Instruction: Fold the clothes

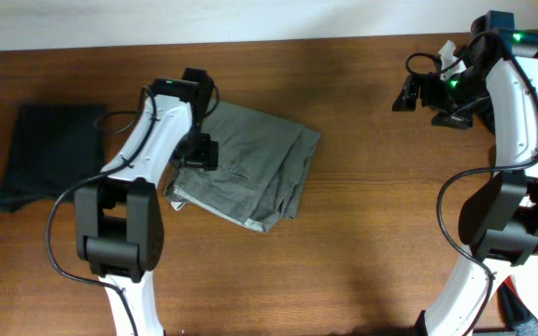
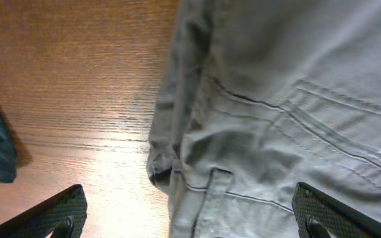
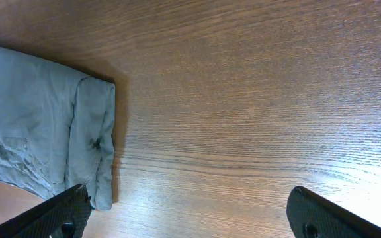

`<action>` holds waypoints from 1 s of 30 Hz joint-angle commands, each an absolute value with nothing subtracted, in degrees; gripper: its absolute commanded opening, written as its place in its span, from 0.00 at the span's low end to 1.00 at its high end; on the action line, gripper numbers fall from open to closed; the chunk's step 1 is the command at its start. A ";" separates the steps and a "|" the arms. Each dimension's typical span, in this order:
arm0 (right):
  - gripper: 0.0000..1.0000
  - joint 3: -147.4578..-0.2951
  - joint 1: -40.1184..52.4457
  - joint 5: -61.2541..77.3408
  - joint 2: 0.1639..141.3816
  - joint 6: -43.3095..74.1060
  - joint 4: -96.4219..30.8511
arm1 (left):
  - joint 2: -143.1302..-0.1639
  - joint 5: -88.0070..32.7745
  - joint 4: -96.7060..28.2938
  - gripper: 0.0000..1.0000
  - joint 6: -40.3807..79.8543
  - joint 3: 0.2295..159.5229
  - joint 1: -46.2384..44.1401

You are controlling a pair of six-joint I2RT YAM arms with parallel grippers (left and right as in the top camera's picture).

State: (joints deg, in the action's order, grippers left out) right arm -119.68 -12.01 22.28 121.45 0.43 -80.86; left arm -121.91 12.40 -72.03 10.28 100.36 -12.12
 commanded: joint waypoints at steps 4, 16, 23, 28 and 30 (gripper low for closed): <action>0.99 -120.05 -11.88 21.78 120.60 0.45 -81.01 | -120.31 9.37 -71.31 0.99 9.23 100.31 -9.67; 0.99 -120.05 -11.88 21.78 120.60 0.45 -81.01 | -120.60 2.68 -70.28 0.99 4.23 99.04 -9.30; 0.99 -120.05 -11.88 21.78 120.60 0.45 -81.01 | -121.03 2.70 -66.37 0.99 4.23 94.48 -9.30; 0.99 -120.05 -11.88 21.78 120.60 0.45 -81.01 | -121.05 2.72 -62.00 0.99 4.23 90.32 -9.19; 0.99 -120.05 -11.88 21.78 120.60 0.45 -81.01 | -121.05 2.74 -59.81 0.99 4.23 88.64 -9.13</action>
State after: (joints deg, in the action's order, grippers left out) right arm -119.68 -12.01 22.26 121.45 0.43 -80.84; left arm -121.91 3.16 -61.06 5.30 90.72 -9.54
